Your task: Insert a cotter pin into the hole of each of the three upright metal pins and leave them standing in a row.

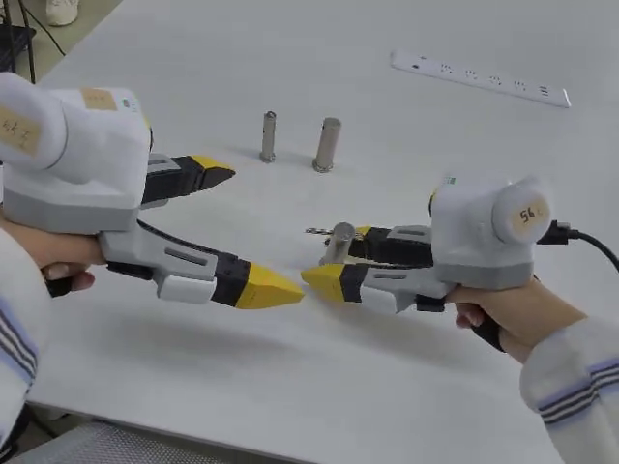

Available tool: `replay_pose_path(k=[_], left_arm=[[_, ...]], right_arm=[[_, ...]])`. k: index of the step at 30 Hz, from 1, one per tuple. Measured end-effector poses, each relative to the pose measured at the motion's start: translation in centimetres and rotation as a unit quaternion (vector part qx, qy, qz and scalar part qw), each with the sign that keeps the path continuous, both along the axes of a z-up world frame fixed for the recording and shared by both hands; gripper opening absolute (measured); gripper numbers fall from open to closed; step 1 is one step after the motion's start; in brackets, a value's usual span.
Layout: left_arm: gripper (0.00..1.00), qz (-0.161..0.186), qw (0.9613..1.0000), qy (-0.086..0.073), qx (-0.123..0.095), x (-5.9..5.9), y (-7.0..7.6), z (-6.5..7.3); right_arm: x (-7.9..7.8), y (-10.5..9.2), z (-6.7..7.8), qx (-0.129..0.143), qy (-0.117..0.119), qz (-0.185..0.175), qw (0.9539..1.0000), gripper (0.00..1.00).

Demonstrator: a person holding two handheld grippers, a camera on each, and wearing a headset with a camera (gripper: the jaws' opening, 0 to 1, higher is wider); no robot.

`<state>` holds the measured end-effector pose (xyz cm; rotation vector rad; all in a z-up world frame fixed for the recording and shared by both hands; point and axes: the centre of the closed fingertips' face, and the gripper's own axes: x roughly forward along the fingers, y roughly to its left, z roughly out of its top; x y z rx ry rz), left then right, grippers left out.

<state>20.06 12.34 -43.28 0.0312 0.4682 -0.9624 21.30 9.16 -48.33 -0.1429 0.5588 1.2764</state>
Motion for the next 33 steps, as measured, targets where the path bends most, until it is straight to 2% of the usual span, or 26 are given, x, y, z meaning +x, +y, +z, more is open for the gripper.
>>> replay_pose_path(k=[5,7,9,14,16,19,23,29,33], left_arm=[[0.99,-0.002,1.0,0.0,-0.002,-0.1,0.1,0.1],[0.99,-0.003,1.0,0.001,0.0,-0.1,0.1,0.0],[0.99,-0.003,1.0,0.002,0.003,-0.1,0.2,-0.2],[0.99,-0.003,1.0,0.003,0.006,-0.1,0.3,-0.3],[0.99,-0.003,1.0,0.002,0.004,-0.1,0.3,-0.3],[0.99,-0.002,1.0,0.002,0.002,0.0,0.4,-0.2],[0.97,0.003,1.0,0.0,0.002,0.2,0.7,-0.1],[0.97,0.011,0.9999,-0.001,0.002,0.5,1.0,0.1],[0.97,0.014,0.9999,-0.001,0.0,0.7,1.0,0.1]], right_arm=[[0.0,0.4,0.2,0.001,-0.012,-0.008,0.9999,0.14],[-0.2,0.5,0.3,-0.001,-0.021,-0.001,0.9998,0.13],[-0.1,0.6,0.4,-0.009,-0.045,0.006,0.9989,0.12],[0.1,0.7,0.6,-0.015,-0.048,-0.006,0.9987,0.09],[0.1,0.8,0.5,-0.027,-0.068,0.002,0.9973,0.09],[0.3,1.1,0.4,-0.034,-0.078,0.0,0.9964,0.09],[1.3,1.4,0.5,-0.033,-0.081,-0.016,0.996,0.09],[4.0,1.6,0.9,-0.044,-0.1,-0.053,0.9926,0.09],[5.0,1.8,0.9,-0.047,-0.102,-0.059,0.992,0.09]])
